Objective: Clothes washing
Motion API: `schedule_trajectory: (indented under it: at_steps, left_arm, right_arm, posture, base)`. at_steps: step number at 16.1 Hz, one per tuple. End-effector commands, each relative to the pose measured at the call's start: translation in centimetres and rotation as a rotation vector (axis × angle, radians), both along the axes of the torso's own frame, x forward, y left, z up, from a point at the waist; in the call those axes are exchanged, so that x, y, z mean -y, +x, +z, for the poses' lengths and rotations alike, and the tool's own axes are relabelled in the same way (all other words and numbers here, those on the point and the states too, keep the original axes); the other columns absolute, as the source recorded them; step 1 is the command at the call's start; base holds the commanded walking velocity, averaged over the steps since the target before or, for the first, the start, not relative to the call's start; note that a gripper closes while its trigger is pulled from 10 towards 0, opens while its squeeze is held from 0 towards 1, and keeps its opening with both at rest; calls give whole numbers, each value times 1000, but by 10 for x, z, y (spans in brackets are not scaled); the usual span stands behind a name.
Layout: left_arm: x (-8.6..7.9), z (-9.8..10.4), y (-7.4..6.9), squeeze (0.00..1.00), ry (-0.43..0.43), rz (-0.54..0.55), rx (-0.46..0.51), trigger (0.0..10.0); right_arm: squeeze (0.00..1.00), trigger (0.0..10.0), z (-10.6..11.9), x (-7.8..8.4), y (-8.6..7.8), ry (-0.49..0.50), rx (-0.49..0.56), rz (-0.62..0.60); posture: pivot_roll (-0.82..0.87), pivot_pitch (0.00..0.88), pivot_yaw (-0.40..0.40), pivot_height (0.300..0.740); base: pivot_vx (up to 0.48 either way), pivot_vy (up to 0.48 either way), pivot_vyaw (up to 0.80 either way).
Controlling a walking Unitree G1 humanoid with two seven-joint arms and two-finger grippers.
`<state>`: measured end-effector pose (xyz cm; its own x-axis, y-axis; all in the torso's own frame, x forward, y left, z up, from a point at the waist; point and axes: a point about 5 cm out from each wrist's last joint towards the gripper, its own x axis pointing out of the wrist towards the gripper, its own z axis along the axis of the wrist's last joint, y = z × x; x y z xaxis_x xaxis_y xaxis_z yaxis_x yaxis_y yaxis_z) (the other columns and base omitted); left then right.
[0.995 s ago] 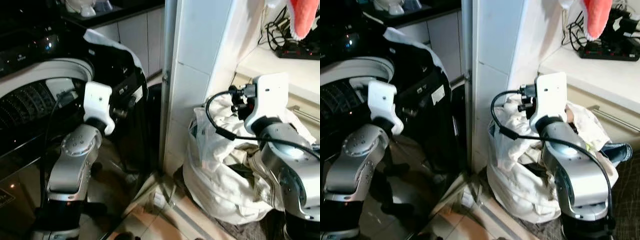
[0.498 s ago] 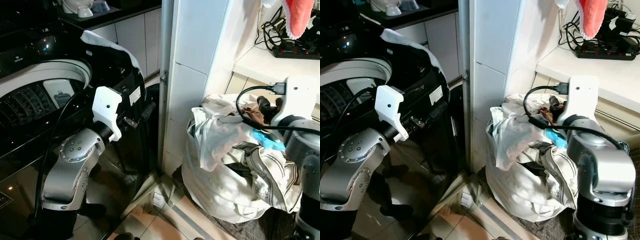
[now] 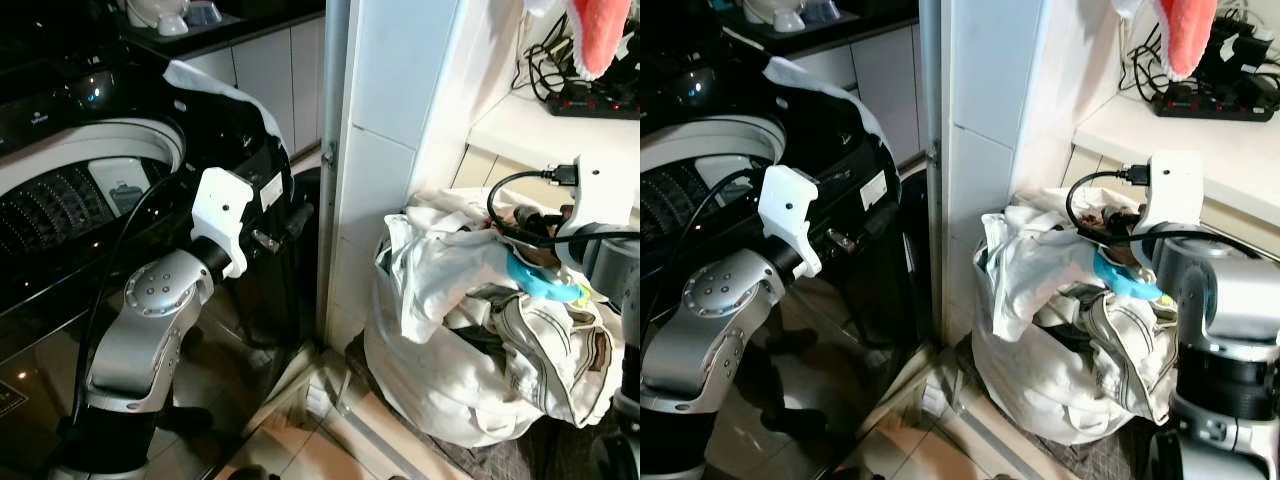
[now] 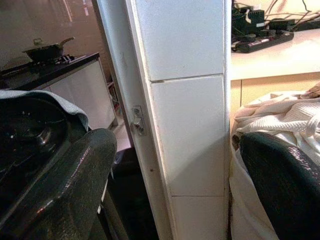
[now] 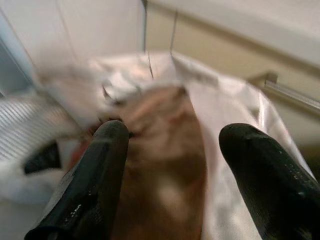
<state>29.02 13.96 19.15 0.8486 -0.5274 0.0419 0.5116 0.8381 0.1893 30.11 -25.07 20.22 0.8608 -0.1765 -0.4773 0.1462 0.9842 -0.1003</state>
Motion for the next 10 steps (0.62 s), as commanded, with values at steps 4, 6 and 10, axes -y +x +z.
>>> schedule_trajectory:
  at_steps: [4, 6, 10]
  left_arm:
    - [0, 4, 0, 0, 37, -17, 5, 10000]
    - [1, 4, -1, 0, 43, -28, 0, 10000]
    - [3, 4, -1, 0, 36, -63, -8, 10000]
  right_arm:
    - [0, 10000, -17, -2, -3, 85, -162, -3]
    - [0, 10000, -19, 0, -4, 126, -178, -25]
    - [0, 0, -17, 0, -6, 156, -173, -37]
  posture:
    - [3, 0, -20, 740]
    - [0, 0, -16, 740]
    - [-6, 0, -5, 740]
  base:
    - [0, 0, 0]
    - [0, 0, 0]
    - [0, 0, 0]
